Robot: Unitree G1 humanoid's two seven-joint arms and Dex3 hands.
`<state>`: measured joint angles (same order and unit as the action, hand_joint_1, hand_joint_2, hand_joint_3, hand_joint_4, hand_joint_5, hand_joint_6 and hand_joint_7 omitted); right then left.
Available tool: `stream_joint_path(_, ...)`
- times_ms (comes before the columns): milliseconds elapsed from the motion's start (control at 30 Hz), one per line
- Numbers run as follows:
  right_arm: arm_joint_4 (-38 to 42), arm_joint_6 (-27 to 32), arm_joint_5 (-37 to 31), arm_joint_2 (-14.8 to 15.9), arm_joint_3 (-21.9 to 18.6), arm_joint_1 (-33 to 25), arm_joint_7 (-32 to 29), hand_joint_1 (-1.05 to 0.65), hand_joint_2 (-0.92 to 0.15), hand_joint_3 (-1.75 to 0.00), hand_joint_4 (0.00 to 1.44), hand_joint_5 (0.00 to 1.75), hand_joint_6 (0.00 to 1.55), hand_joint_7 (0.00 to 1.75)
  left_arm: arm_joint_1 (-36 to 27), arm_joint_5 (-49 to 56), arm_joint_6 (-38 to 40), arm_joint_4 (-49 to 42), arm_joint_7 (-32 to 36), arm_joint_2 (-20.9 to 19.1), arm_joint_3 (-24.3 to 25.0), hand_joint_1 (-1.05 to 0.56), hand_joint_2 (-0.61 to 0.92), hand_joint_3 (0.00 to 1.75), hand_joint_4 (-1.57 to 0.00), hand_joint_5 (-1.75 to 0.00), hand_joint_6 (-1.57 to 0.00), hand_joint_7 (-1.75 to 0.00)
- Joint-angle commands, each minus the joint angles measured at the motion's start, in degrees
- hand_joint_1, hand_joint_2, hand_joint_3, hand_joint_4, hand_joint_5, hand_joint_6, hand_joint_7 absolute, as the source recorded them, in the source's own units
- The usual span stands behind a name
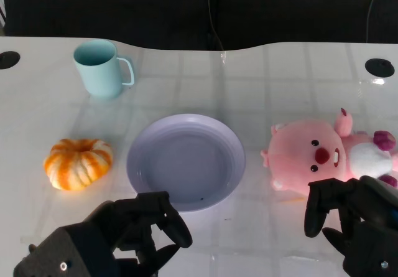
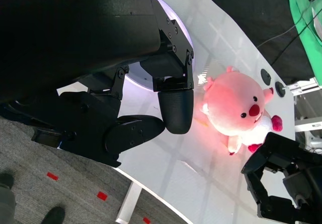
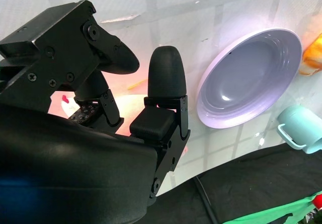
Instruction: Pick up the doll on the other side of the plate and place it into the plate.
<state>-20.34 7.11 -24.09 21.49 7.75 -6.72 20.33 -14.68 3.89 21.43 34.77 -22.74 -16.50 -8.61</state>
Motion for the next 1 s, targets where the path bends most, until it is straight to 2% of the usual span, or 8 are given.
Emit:
stream_joint_path(33, 0.2, 0.0, 0.2, 1.2, -0.4, 0.7, 0.1, -0.02, -0.43, -1.2, 0.8, 1.74, 0.79, 1.34, 0.3, 0.4, 0.7, 0.8, -0.1, -1.8, -0.1, -0.16, 0.77, 0.72, -0.61, -1.71, -0.61, -1.39)
stream_joint_path(300, 0.4, -0.2, 0.2, 1.2, -0.4, 0.7, -0.2, -0.02, -0.44, -1.19, 0.81, 1.74, 0.79, 1.34, 1.2, 2.9, 0.7, 1.2, -0.6, -5.2, -1.8, -0.18, 0.8, 0.66, -0.6, -1.7, -0.58, -1.37)
stream_joint_path(1000, 0.7, -0.4, 0.2, 1.0, -0.3, 0.8, -0.5, -0.02, -0.43, -1.2, 0.81, 1.75, 0.79, 1.35, 1.3, 2.4, 0.1, 1.0, -0.2, -5.8, -1.9, -0.17, 0.83, 0.6, -0.6, -1.68, -0.6, -1.32)
